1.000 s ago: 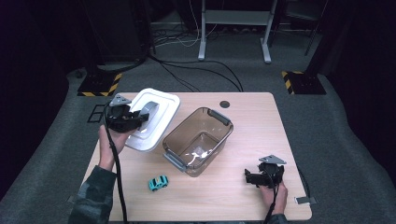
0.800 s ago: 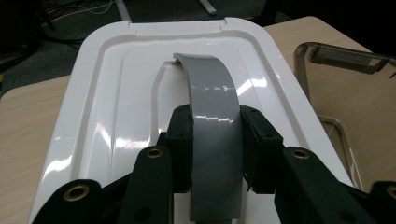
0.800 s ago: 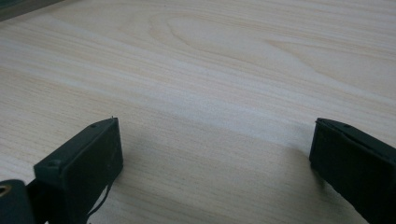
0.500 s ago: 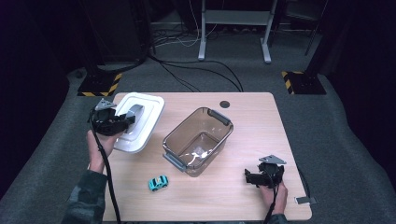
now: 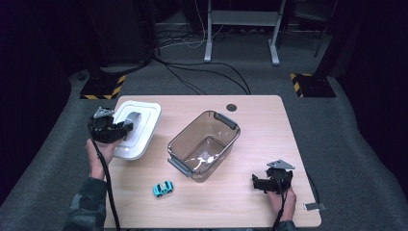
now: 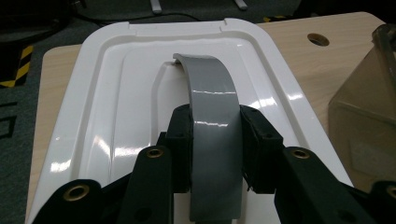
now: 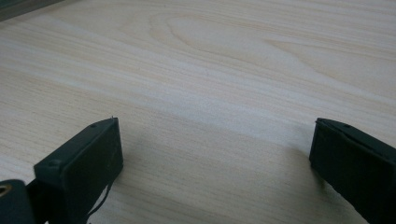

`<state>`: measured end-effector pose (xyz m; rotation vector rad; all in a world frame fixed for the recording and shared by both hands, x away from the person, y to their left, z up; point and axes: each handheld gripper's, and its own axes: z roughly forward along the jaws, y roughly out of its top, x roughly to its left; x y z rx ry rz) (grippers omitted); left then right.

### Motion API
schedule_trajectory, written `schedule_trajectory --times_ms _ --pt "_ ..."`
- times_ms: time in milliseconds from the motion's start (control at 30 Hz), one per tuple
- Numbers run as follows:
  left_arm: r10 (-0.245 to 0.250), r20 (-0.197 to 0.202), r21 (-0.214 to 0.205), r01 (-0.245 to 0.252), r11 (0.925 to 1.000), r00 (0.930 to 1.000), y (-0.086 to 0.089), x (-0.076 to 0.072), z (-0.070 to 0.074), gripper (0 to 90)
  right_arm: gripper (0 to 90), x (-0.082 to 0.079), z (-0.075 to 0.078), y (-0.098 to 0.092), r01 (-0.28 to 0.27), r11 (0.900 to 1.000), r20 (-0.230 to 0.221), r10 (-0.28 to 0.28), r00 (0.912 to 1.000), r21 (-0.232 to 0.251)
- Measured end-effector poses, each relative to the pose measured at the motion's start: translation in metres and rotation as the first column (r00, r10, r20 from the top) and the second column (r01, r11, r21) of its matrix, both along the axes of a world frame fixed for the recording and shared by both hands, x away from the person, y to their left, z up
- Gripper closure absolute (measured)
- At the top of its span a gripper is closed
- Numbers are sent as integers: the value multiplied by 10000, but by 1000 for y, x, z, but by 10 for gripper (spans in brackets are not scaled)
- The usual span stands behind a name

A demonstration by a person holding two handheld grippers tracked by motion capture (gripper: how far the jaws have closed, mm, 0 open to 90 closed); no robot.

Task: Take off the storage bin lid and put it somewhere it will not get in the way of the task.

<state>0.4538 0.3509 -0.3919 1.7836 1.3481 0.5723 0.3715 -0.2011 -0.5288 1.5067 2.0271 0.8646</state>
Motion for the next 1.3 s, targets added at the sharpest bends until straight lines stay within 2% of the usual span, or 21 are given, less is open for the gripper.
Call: schedule_trajectory --times_ms 367,733,833,1000,1300 --pt "276 -343 -241 -284 9993 9990 10 8 -28 671 18 0 0 0 -2 10000 6 2 10000 -4" --pt "259 -763 -303 -282 9991 9967 12 19 -60 671 19 0 0 0 5 10000 0 -5 10000 0" --pt "204 -871 -475 -246 9986 9960 12 23 -67 671 18 0 0 0 0 10000 5 0 10000 -6" --pt "161 -983 -290 -191 9994 9950 9 31 -75 671 18 0 0 0 1 10000 6 -1 10000 -6" --pt "129 -1248 -236 -159 9996 9921 7 44 -92 671 18 0 0 0 3 10000 0 -3 10000 -2"
